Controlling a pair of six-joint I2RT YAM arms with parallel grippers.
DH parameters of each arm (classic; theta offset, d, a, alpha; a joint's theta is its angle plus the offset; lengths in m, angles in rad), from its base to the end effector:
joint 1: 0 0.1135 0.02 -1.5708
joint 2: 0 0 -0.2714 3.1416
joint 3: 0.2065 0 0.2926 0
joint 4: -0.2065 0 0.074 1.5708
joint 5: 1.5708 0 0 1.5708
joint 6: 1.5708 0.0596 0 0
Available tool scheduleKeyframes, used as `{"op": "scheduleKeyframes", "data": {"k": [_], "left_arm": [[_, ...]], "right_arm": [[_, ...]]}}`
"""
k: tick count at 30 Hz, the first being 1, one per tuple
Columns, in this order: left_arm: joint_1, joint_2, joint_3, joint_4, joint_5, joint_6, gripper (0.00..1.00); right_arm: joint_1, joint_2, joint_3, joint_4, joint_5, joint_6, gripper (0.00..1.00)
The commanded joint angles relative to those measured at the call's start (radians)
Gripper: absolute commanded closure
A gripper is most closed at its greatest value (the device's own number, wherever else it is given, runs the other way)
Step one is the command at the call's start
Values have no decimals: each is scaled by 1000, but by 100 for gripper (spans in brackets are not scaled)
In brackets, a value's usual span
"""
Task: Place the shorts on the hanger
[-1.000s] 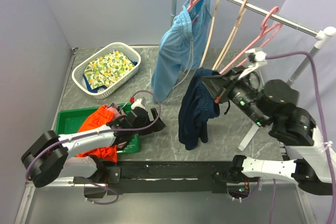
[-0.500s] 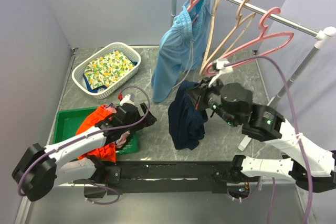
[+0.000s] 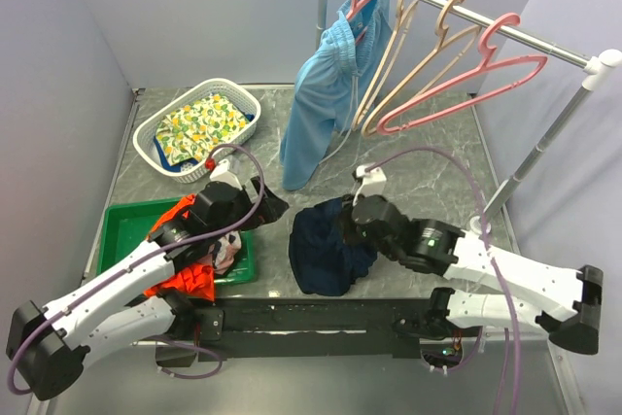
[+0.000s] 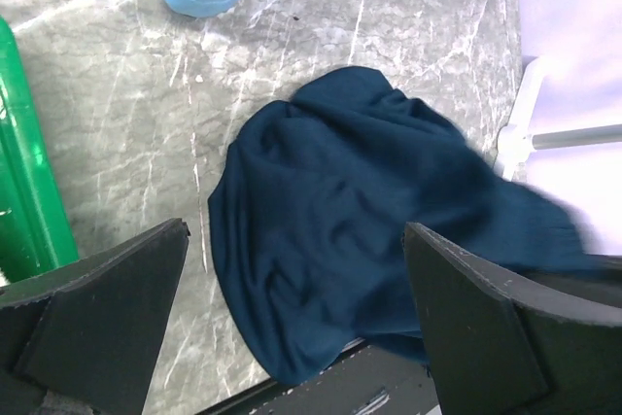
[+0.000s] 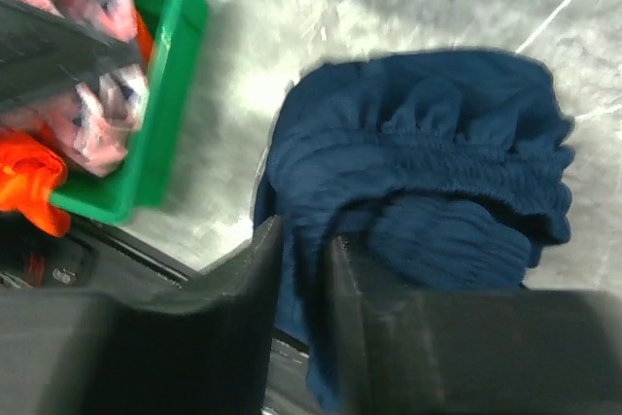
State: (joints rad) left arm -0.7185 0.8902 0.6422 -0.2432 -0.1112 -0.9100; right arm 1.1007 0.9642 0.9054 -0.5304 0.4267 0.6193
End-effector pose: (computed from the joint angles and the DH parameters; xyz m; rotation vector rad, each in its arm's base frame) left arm 0.1994 -0.1655 0.2494 -0.2808 2.1630 -0.8666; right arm 0.1404 0.2218 0.3083 -0.2694 2.1363 0.5639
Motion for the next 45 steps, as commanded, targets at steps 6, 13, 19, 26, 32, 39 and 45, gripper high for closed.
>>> {"op": "scheduleKeyframes", "data": {"k": [6,13,19,26,32,39,45], "left_arm": [[-2,22,59,-30,60,88,8],[-198,150,145,-34,15,115,22],[-429,217,168,-7,-77,17,35],[-637,442,295,-67,-231,-102,24],[-699,607,379,-44,-235,-119,28],[-716,757,464,-88,-289,-107,33],[-691,722,415,-142,-450,-173,52]], "right_arm": [[176,136,17,-57,236,135,7],[128,-15,-126,-131,276,315,6],[-91,-126,-261,-77,196,352,13],[-300,-211,-368,30,93,353,15],[-447,-200,-511,233,-75,340,17],[-487,-88,-565,449,-149,323,25],[-489,-33,-574,500,-143,338,56]]}}
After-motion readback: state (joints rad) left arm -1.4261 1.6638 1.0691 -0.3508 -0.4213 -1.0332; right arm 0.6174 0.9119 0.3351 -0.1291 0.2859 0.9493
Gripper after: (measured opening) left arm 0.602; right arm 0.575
